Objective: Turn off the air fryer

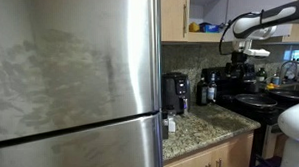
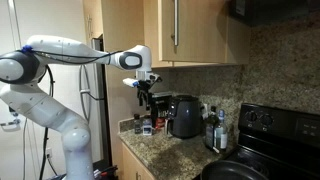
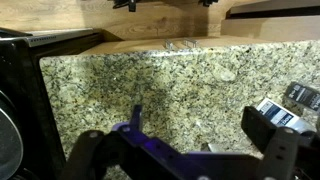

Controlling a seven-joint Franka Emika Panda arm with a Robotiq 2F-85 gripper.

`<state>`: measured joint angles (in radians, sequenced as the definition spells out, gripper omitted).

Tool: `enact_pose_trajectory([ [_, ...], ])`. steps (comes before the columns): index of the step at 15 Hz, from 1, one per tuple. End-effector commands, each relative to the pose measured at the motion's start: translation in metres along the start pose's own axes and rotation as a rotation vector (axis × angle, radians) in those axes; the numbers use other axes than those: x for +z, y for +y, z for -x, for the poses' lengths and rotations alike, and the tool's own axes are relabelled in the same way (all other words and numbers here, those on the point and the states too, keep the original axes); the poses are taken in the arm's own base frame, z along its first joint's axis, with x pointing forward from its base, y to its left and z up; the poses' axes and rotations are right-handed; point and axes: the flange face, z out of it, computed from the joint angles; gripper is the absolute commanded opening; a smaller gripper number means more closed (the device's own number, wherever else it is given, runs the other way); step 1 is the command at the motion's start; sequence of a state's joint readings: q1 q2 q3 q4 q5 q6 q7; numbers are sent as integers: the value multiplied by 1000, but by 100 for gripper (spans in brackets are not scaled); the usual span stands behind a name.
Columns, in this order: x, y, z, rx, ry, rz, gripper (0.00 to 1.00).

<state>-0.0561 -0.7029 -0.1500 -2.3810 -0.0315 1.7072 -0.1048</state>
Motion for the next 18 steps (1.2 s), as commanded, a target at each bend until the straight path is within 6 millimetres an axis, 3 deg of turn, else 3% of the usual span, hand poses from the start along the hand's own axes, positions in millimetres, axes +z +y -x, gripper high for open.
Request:
enact_pose_trajectory([
  [1,-1,0,0,0,-1,0,100],
  [6,-1,0,0,0,-1,0,100],
  [7,7,7,-15,38,-5,-5,100],
  [9,46,19,-50,92,-11,-22,100],
  [11,82,21,-68,115,6,-51,100],
  [13,130,14,-81,96,44,-92,100],
  [15,147,-7,-72,-20,145,-57,100],
  [16,135,8,-85,50,82,-63,100],
  [18,153,-5,-82,8,107,-50,100],
])
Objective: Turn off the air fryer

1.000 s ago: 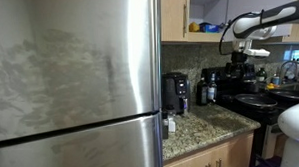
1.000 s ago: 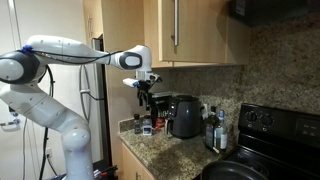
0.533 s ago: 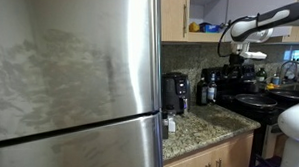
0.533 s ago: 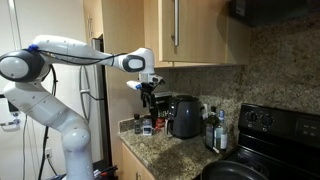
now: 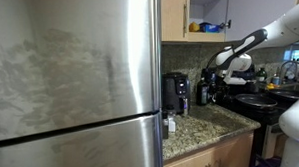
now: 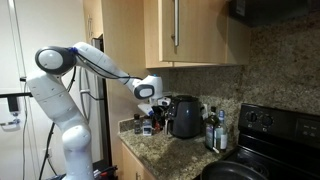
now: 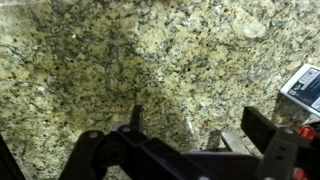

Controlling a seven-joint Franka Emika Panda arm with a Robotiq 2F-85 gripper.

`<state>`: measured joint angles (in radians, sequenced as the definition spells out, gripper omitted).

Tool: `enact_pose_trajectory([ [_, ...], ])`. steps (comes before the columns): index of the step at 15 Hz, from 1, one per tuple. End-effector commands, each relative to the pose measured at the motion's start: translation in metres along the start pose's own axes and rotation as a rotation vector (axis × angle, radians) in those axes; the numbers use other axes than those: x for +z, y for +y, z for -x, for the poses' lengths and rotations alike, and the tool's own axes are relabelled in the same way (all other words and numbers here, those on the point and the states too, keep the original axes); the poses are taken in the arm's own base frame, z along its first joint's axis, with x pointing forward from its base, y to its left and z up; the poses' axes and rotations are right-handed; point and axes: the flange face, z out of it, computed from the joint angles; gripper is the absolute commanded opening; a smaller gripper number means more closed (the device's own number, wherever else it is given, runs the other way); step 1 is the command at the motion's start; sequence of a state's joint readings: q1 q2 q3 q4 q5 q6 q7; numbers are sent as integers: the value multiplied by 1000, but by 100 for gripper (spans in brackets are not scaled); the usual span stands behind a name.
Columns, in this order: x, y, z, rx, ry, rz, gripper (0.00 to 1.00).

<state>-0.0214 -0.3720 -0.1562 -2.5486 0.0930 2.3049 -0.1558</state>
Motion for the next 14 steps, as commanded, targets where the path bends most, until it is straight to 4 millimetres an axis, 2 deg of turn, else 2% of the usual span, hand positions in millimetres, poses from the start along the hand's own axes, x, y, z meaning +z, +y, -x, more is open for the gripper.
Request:
enact_pose_trajectory([
  [1,-1,-3,2,-6,3,0,100],
  [3,12,-23,2,-95,27,20,100],
  [6,34,-68,9,-265,97,41,100],
  [8,39,-90,8,-342,183,37,100],
  [9,36,-96,8,-365,242,36,100],
  [10,33,-92,6,-307,175,38,100],
  [14,37,-103,3,-367,282,20,100],
])
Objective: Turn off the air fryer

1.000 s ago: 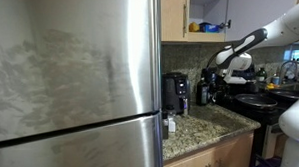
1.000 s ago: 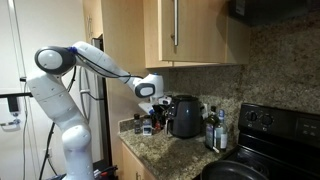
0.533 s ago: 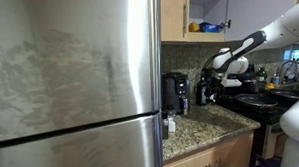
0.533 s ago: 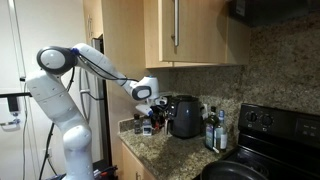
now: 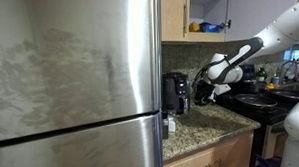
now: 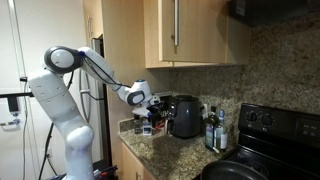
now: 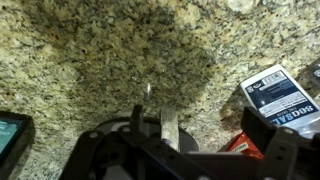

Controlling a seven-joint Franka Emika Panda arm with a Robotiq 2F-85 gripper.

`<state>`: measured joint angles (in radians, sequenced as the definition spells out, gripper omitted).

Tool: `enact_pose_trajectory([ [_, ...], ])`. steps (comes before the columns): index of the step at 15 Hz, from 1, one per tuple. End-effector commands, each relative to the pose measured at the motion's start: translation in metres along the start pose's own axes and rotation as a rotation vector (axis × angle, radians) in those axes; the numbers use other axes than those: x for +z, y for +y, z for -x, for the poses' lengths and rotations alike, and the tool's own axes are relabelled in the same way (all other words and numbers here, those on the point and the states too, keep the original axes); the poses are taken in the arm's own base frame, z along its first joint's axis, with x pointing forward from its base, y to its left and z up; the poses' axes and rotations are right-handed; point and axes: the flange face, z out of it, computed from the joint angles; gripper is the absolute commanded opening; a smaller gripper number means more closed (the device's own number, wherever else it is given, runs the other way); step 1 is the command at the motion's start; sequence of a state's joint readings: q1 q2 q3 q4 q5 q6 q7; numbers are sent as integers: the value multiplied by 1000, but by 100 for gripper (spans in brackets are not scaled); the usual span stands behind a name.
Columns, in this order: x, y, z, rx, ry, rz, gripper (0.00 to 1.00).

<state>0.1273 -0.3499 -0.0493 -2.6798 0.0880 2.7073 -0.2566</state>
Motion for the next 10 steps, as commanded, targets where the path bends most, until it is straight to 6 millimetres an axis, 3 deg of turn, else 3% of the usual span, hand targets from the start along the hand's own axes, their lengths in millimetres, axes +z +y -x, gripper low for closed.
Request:
enact_pose_trajectory([
  [1,4,-7,0,-58,119,-2,100],
  [5,6,-30,18,-185,317,12,100],
  [6,6,-29,1,-198,347,12,100],
  [7,2,-30,7,-161,303,3,100],
  [10,3,-33,2,-186,337,-3,100],
])
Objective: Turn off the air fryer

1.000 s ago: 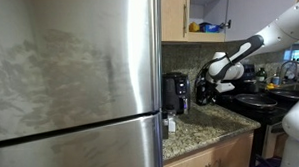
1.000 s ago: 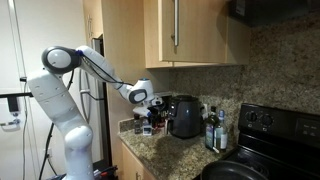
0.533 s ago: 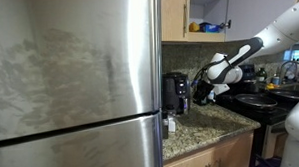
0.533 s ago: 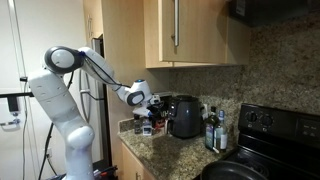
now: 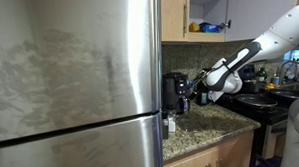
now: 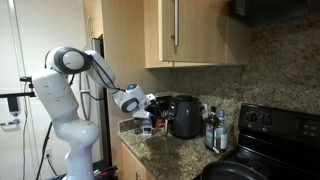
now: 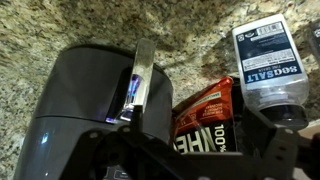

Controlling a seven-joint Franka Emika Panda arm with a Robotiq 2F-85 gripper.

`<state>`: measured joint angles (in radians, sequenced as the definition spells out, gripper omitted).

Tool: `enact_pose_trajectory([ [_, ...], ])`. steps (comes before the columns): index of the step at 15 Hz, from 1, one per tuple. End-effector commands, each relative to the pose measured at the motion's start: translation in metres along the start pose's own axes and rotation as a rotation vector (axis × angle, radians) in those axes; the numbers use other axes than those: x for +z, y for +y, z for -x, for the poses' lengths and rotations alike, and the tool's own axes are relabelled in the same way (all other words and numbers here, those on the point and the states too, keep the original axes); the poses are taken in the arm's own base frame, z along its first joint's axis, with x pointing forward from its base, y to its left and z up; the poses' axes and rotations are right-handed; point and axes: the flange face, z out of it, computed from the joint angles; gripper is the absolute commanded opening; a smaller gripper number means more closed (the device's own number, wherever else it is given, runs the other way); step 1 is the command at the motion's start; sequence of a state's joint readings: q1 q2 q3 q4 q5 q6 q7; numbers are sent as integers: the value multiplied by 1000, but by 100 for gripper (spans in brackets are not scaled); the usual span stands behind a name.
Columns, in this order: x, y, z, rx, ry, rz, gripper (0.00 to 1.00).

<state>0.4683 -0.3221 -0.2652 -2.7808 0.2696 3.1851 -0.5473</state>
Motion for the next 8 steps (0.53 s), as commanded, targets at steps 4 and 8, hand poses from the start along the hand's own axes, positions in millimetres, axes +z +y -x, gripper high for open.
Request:
enact_pose_trajectory([
  [4,-9,-4,-19,-46,123,5,100],
  [8,-9,-8,-24,-22,152,-15,100],
])
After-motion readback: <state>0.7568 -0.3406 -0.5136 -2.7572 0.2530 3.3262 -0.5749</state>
